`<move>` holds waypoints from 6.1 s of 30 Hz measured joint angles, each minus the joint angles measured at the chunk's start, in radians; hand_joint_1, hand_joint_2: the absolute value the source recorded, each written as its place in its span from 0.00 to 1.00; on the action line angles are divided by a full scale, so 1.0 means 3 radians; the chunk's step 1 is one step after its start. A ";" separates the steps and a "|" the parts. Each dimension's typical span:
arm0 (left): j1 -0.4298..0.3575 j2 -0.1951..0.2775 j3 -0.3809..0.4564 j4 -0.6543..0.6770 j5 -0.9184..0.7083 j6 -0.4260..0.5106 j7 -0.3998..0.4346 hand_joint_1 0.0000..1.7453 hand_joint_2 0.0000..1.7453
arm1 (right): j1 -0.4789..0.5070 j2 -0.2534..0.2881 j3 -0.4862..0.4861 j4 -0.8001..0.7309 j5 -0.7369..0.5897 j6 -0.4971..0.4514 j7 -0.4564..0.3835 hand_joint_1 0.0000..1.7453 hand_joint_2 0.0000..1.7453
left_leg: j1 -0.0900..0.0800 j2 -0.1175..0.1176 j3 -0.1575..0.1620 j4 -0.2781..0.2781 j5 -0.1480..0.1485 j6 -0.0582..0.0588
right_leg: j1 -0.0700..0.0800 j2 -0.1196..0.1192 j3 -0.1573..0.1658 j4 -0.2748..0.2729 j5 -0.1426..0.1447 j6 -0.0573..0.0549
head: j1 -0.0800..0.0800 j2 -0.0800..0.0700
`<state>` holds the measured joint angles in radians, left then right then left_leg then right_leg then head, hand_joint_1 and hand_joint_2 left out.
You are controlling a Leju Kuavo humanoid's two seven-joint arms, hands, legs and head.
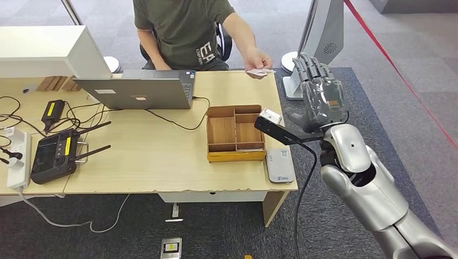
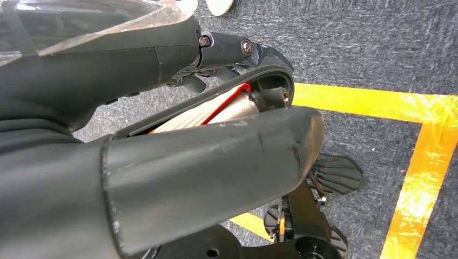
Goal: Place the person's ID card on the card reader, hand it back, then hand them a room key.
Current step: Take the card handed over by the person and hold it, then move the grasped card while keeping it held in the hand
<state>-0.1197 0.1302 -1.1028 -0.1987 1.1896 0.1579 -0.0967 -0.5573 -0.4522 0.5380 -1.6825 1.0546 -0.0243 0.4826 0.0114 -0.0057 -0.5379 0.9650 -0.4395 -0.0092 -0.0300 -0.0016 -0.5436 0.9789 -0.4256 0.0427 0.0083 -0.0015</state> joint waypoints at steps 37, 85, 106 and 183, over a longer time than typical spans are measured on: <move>0.0009 0.0000 0.0000 0.0000 0.0131 0.0075 -0.0020 0.00 0.00 | -0.0435 0.0586 0.0521 0.1315 -0.0203 -0.0337 -0.0184 1.00 1.00 | 0.0002 0.0000 0.0001 0.0001 0.0001 -0.0001 | 0.0002 0.0000 -0.0001 0.0000 0.0000 -0.0001 | 0.0000 0.0000; 0.0026 -0.0002 0.0009 0.0000 0.0248 0.0073 0.0025 0.00 0.00 | -0.0415 0.0535 0.0543 0.1479 -0.0122 -0.0150 -0.0235 1.00 1.00 | 0.0002 0.0002 0.0002 0.0001 0.0001 -0.0001 | 0.0002 0.0001 -0.0003 -0.0001 0.0001 -0.0001 | 0.0000 0.0000; 0.0040 -0.0002 0.0019 0.0000 0.0262 0.0109 0.0073 0.00 0.00 | -0.0039 0.0271 0.0211 0.1798 -0.0380 -0.0304 -0.0226 1.00 1.00 | 0.0002 0.0003 0.0002 0.0002 0.0000 -0.0001 | 0.0002 0.0002 -0.0003 -0.0002 0.0001 -0.0002 | 0.0000 0.0000; 0.0038 0.0000 0.0094 0.0000 0.0263 0.0154 0.0140 0.00 0.00 | 0.0255 0.0247 0.0518 0.1975 -0.0732 -0.0047 -0.0200 1.00 1.00 | 0.0002 0.0003 0.0002 0.0001 0.0000 -0.0001 | 0.0003 0.0001 -0.0003 -0.0002 0.0001 -0.0002 | 0.0000 0.0000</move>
<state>-0.1081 0.1301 -1.0746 -0.1987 1.2684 0.2041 -0.0546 -0.4807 -0.3780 0.6935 -1.0902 0.8350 -0.0385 0.4227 0.0121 -0.0048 -0.5374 0.9654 -0.4396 -0.0094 -0.0292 -0.0011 -0.5444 0.9783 -0.4252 0.0422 0.0084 -0.0014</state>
